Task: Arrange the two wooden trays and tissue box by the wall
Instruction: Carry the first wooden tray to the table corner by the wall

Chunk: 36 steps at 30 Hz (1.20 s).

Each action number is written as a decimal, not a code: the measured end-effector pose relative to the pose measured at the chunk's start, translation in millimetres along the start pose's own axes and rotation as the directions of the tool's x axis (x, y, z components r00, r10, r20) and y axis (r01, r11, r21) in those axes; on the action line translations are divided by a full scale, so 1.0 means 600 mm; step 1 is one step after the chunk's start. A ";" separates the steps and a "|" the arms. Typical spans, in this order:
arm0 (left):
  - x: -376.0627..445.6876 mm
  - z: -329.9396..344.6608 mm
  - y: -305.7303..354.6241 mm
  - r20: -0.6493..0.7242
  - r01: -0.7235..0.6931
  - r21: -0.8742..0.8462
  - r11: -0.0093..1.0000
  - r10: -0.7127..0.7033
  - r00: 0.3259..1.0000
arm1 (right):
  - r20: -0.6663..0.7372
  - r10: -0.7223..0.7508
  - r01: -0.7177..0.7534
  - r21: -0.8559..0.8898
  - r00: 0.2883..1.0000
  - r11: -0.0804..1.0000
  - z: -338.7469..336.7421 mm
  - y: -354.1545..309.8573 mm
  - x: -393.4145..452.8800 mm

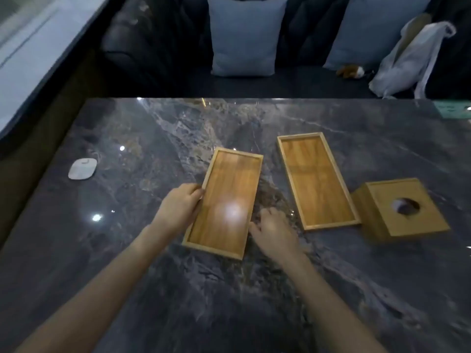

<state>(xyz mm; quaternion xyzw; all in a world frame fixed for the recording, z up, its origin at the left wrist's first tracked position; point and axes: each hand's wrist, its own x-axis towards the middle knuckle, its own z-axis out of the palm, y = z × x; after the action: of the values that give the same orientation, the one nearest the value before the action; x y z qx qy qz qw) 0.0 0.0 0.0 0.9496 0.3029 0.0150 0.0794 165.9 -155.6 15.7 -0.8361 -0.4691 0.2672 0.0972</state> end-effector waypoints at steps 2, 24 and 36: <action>-0.018 0.020 0.007 0.011 0.043 0.012 0.999 -0.044 0.999 | -0.043 0.046 -0.046 -0.005 0.998 0.999 0.022 -0.001 0.001; -0.063 0.056 0.051 0.055 0.454 -0.510 0.731 -0.499 0.865 | 0.053 0.055 -0.068 0.292 0.997 0.954 0.077 0.003 0.005; -0.067 -0.049 0.037 0.030 0.514 -0.700 0.496 -0.698 0.716 | 0.154 -0.061 -0.105 0.866 0.986 0.489 -0.030 -0.053 -0.003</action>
<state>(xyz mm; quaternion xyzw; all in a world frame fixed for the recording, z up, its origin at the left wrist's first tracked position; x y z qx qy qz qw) -22.6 -37.0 33.5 0.6747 0.6002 0.2154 0.3717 151.5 -138.1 44.5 -0.6530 -0.2649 0.5366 0.4641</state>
